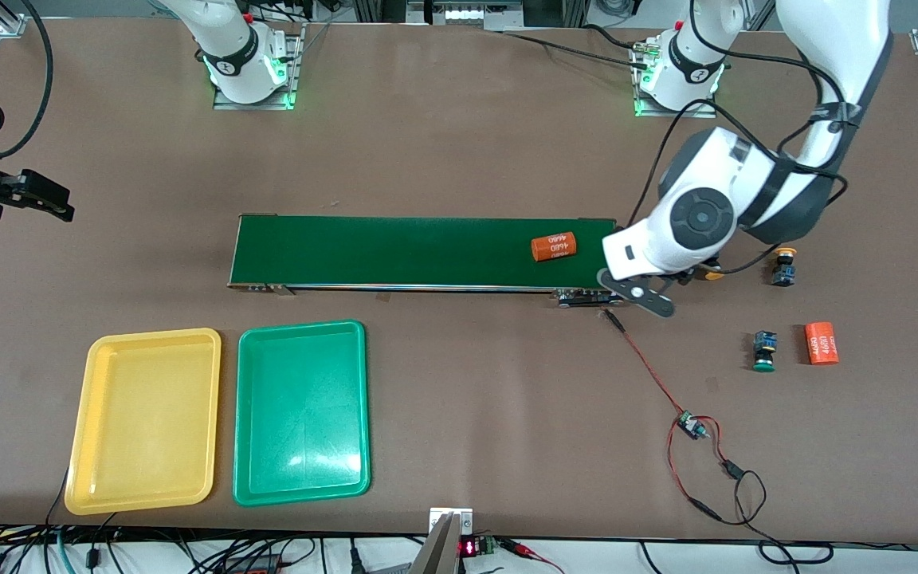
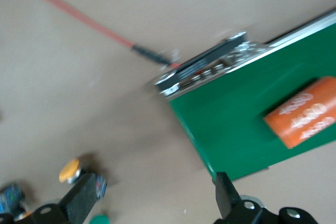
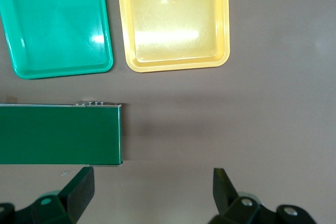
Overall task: Sort buttons by color to trays
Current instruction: 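Carry the battery with the left gripper onto the conveyor and release, then move the left gripper back and grasp the yellow-capped button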
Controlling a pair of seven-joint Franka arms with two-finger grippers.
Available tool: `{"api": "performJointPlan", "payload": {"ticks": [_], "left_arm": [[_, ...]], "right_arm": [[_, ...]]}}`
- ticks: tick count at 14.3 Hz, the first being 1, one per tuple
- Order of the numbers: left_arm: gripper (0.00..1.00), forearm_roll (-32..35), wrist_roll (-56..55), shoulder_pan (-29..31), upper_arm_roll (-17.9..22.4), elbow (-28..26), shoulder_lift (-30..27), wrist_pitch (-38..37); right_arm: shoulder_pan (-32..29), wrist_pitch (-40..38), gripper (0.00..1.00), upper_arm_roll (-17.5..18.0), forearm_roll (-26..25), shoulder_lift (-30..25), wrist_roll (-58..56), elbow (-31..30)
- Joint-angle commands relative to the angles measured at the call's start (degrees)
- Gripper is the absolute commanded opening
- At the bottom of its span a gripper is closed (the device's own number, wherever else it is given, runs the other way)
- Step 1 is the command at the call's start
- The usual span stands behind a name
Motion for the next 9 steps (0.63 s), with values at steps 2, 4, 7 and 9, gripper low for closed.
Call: {"api": "performJointPlan", "payload": {"ticks": [2,4,7,9], "left_arm": [[1.0,0.8,-16.4,1.8,-0.2,0.0,0.5,-3.3],[1.0,0.7,-17.0,4.5,-0.3,-0.5,1.6,-4.0],[1.0,0.8,-16.7,8.6,-0.3,-2.0,2.6,-5.2],[1.0,0.8,-15.3,11.4,-0.3,-3.2,2.7,-5.3]], "right_arm": [[-0.5,-0.4,1.0,0.2,1.0,-1.0,-0.2,-0.8],[-0.5,-0.4,1.0,0.2,1.0,-1.0,-0.2,-0.8],[-0.5,-0.4,1.0,0.2,1.0,-1.0,-0.2,-0.8],[-0.5,-0.4,1.0,0.2,1.0,-1.0,-0.2,-0.7]]}}
